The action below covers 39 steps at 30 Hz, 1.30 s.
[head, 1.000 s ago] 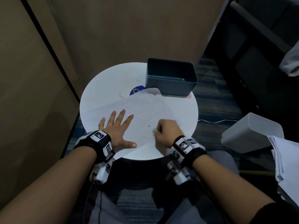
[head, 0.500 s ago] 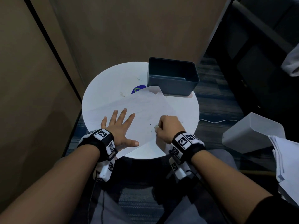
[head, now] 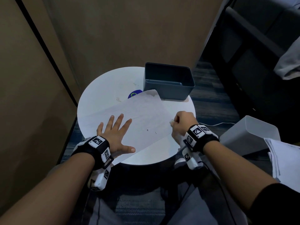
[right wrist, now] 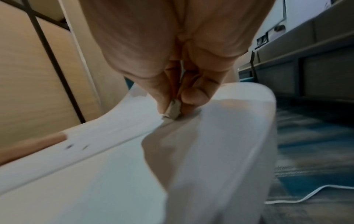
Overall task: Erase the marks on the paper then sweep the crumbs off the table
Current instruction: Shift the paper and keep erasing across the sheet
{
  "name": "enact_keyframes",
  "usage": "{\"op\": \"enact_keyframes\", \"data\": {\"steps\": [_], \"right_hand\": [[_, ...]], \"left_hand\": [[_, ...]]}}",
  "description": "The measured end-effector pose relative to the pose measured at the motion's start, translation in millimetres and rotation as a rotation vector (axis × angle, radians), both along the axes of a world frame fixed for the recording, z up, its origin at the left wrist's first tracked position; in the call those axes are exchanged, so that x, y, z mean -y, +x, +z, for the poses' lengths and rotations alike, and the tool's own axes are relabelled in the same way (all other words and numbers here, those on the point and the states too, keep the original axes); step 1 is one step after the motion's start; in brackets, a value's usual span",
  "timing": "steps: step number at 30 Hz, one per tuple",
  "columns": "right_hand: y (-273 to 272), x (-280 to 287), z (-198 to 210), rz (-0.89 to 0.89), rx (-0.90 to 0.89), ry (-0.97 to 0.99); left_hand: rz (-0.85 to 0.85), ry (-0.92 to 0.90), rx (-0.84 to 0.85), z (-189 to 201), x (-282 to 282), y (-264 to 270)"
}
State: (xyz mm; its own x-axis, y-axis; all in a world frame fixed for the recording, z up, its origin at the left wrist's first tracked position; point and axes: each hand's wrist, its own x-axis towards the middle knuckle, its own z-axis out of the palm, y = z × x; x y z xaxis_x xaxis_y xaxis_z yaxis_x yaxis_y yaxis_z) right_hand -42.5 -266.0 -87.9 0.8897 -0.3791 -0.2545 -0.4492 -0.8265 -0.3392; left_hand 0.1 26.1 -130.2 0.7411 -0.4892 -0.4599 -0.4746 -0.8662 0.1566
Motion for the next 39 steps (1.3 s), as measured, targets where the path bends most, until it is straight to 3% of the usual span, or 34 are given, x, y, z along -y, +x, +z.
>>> {"op": "enact_keyframes", "data": {"steps": [3, 10, 15, 18, 22, 25, 28, 33, 36, 39], "right_hand": [[7.3, 3.8, 7.1, 0.006, -0.016, -0.07], [-5.2, -78.5, -4.2, 0.29, 0.006, 0.099], [1.1, -18.0, -1.6, 0.07, 0.023, -0.021], [7.3, 7.7, 11.5, 0.033, -0.007, -0.128], [6.7, -54.2, 15.5, 0.262, 0.098, 0.041], [4.5, -104.0, 2.6, 0.418, 0.026, 0.091], [5.4, -79.6, -6.1, 0.27, 0.048, 0.091], [7.4, 21.6, 6.3, -0.057, 0.041, -0.022], [8.9, 22.9, 12.2, -0.057, 0.14, 0.042], [0.6, -21.0, 4.1, 0.096, 0.19, 0.225]], "left_hand": [[-0.006, 0.006, -0.006, 2.4, -1.1, 1.6], [0.003, 0.026, -0.021, 5.6, 0.3, -0.9], [0.005, 0.022, -0.021, 5.5, 2.0, -0.3], [0.009, 0.023, -0.017, 4.9, 1.2, -1.5], [0.014, 0.031, -0.025, 5.4, 1.9, 0.5], [0.018, 0.04, -0.04, 4.9, 1.6, 1.8], [0.017, 0.044, -0.021, 5.5, 2.1, 1.3], [0.012, 0.036, -0.032, 5.4, 3.8, -1.2], [0.018, 0.034, -0.032, 6.9, 1.2, 0.3], [0.014, 0.037, -0.038, 8.1, 1.2, 0.1]]}}
